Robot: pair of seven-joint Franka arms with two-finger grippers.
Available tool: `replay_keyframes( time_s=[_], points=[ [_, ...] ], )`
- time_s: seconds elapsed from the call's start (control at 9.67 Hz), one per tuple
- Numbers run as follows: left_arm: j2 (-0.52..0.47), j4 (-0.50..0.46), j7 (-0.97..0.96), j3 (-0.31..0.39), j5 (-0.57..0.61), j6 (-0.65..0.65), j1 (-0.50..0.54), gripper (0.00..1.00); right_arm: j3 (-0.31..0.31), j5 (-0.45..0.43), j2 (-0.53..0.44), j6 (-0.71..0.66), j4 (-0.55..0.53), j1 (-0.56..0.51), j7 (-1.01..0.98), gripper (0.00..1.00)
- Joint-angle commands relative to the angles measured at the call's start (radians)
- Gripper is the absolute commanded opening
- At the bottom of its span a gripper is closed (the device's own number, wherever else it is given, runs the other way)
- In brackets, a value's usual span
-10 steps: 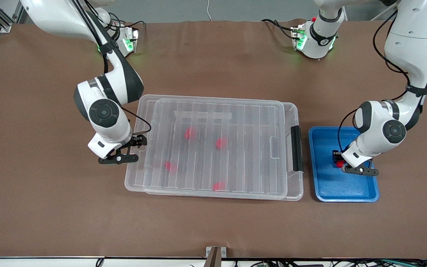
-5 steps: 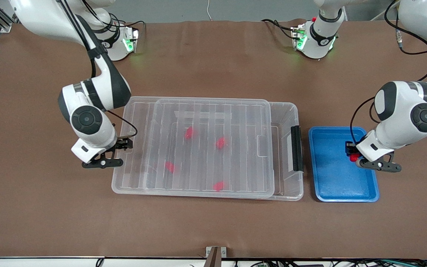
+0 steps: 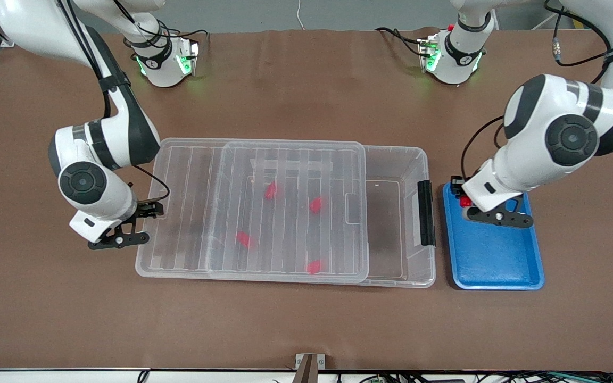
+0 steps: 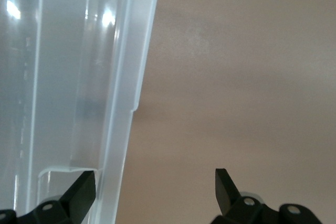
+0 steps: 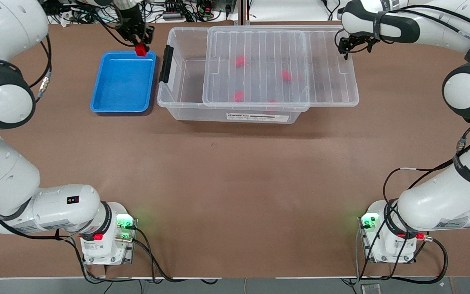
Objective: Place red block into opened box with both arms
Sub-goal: 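Lift the red block with the left gripper and carry it over the box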
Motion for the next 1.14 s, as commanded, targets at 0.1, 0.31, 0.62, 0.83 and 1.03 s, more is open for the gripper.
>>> replay_keyframes(
  time_s=[0.1, 0.31, 0.62, 0.83, 1.03],
  points=[
    [0.07, 0.003, -0.102, -0.005, 0.004, 0.018, -0.076, 0.01, 0.007, -0.029, -0.018, -0.011, 0.013, -0.049, -0.087, 1.0],
    [0.099, 0.003, -0.147, -0.005, 0.001, 0.084, -0.107, 0.01, 0.007, -0.046, -0.018, -0.011, 0.013, -0.06, -0.103, 1.0],
    [0.154, 0.001, -0.175, -0.005, 0.003, 0.18, -0.173, 0.03, 0.007, -0.049, -0.018, -0.011, 0.016, -0.069, -0.123, 1.0],
    [0.201, 0.001, -0.231, -0.004, 0.006, 0.239, -0.22, 0.03, 0.013, -0.025, -0.024, -0.099, 0.118, -0.066, -0.102, 1.0],
    [0.247, -0.009, -0.256, -0.002, 0.027, 0.265, -0.227, 0.03, 0.007, 0.135, -0.101, -0.223, 0.232, -0.078, 0.008, 1.0]
  ],
)
